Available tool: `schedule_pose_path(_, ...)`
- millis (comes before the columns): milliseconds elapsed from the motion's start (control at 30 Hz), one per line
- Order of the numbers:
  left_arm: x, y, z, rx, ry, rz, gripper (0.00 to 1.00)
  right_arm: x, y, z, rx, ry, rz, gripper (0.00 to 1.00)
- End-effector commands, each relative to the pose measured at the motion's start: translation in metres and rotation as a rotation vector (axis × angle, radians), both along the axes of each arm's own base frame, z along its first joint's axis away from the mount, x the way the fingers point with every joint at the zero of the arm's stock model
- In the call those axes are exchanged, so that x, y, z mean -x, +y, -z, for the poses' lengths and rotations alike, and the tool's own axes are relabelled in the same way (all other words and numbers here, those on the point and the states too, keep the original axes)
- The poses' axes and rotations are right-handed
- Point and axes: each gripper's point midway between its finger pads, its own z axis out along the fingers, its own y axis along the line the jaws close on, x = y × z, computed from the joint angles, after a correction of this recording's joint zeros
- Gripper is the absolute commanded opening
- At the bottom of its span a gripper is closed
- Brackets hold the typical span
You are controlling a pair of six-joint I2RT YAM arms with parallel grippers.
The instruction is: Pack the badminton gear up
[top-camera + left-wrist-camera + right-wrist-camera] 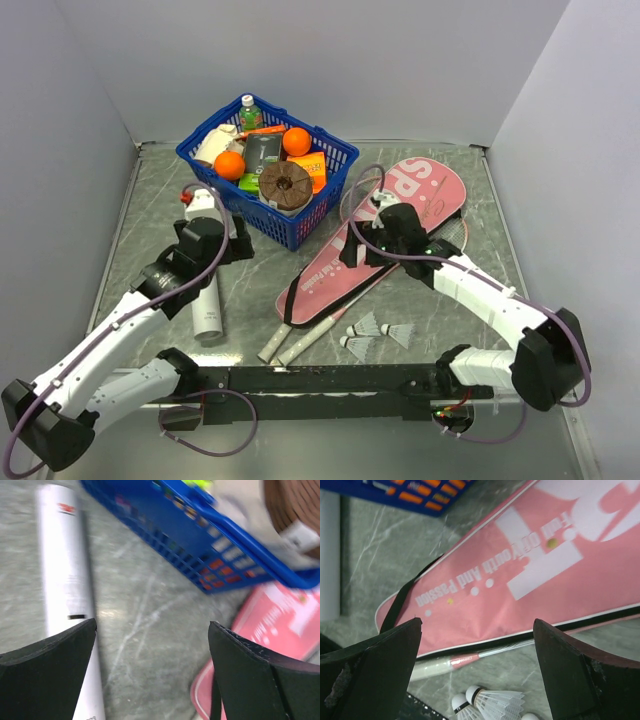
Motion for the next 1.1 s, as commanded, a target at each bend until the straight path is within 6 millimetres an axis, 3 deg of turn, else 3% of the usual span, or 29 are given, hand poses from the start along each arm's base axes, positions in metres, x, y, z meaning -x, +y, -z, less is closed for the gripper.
schedule_pose_path(0, 0.008, -0.038, 0.000, 0.073, 0.005, 0.223, 0.99, -0.005, 0.026, -0.025, -0.088, -0.053, -0.093, 1.00)
schedule_pose_path(33, 0.014, -0.051, 0.002, 0.106, 0.020, 0.287, 0.97, -0.006, 0.026, -0.025, -0.085, -0.052, -0.090, 1.00)
schedule_pose_path(233, 0.025, -0.079, 0.021, 0.184, 0.054, 0.339, 0.97, -0.006, 0.009, -0.025, -0.033, -0.066, -0.029, 1.00)
schedule_pose_path(367, 0.017, -0.113, 0.024, 0.201, 0.021, 0.336, 0.97, -0.002, 0.000, -0.030, -0.022, -0.084, 0.005, 1.00)
schedule_pose_path(400, 0.015, -0.121, 0.033, 0.191, 0.043, 0.322, 0.97, -0.001, -0.002, -0.029, -0.022, -0.084, 0.010, 1.00)
schedule_pose_path(467, 0.013, -0.138, 0.028, 0.182, 0.020, 0.301, 0.98, 0.004, -0.006, -0.030, -0.018, -0.084, 0.018, 1.00)
schedule_pose_path(700, -0.031, -0.134, 0.044, 0.092, -0.057, -0.009, 0.98, 0.019, -0.016, -0.031, -0.037, -0.097, 0.031, 1.00)
schedule_pose_path(933, -0.056, -0.121, 0.039, 0.090, -0.177, -0.212, 0.97, 0.027, -0.015, -0.031, -0.059, -0.101, 0.008, 1.00)
schedule_pose_path(1067, -0.071, -0.125, 0.049, 0.066, -0.212, -0.293, 0.98, 0.028, -0.011, -0.030, -0.065, -0.091, -0.011, 1.00)
